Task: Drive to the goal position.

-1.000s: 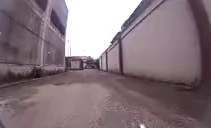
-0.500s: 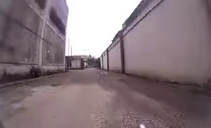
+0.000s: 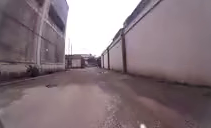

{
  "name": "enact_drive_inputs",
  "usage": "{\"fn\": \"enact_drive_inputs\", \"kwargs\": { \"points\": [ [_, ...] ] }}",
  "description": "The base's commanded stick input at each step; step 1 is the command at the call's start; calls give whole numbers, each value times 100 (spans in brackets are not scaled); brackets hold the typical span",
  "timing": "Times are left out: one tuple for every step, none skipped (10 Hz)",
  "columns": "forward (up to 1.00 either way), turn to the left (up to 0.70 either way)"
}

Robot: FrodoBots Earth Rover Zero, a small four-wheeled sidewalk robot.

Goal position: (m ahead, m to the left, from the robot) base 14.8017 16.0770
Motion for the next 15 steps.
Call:
{"fn": "enact_drive_inputs", "kwargs": {
  "points": [
    [70, 0],
    [70, 0],
    [70, 0],
    [70, 0],
    [70, 0],
    [70, 0],
    [70, 0],
    [70, 0],
    [70, 0],
    [70, 0],
    [70, 0],
    [70, 0],
    [70, 0],
    [70, 3],
    [70, 21]
  ]
}}
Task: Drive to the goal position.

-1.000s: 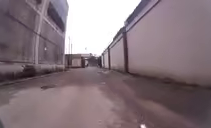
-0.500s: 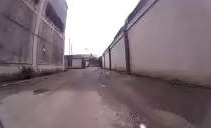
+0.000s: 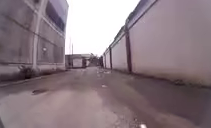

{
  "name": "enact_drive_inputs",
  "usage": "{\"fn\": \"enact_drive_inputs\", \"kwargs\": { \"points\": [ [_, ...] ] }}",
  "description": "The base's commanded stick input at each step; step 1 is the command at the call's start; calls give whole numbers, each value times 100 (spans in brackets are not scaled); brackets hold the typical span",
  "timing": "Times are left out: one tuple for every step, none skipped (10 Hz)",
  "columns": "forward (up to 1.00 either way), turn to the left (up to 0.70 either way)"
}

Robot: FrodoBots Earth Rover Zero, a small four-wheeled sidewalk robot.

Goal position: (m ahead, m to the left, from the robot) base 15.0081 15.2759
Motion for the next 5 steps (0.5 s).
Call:
{"fn": "enact_drive_inputs", "kwargs": {
  "points": [
    [70, 35],
    [70, 35],
    [70, 13],
    [70, 0],
    [70, 0]
  ]
}}
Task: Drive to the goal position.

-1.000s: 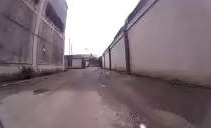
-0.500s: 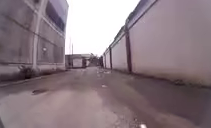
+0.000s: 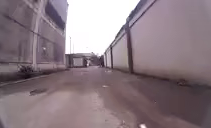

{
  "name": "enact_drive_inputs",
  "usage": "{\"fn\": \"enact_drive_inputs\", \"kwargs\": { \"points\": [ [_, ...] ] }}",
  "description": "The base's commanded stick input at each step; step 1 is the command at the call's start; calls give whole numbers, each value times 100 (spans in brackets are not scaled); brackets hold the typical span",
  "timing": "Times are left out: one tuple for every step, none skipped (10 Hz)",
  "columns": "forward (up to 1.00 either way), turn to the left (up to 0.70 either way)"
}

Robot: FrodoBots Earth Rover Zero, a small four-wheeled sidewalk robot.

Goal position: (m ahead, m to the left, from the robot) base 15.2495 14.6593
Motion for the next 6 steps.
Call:
{"fn": "enact_drive_inputs", "kwargs": {
  "points": [
    [70, 0],
    [70, 0],
    [70, 0],
    [70, 0],
    [70, 0],
    [70, 0]
  ]
}}
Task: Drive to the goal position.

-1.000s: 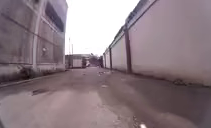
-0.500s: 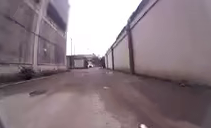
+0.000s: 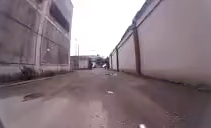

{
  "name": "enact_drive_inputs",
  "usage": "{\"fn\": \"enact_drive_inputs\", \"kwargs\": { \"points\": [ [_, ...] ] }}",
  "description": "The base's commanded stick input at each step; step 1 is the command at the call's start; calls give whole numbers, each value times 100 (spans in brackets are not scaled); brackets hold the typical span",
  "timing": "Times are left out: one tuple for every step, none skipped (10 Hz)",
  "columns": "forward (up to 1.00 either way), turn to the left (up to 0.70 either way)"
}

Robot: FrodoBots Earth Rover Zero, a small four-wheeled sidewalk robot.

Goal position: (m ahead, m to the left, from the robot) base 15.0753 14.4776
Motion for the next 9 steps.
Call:
{"fn": "enact_drive_inputs", "kwargs": {
  "points": [
    [70, 0],
    [70, 0],
    [70, 0],
    [70, 0],
    [70, 0],
    [70, 0],
    [70, 0],
    [70, 0],
    [70, 0]
  ]
}}
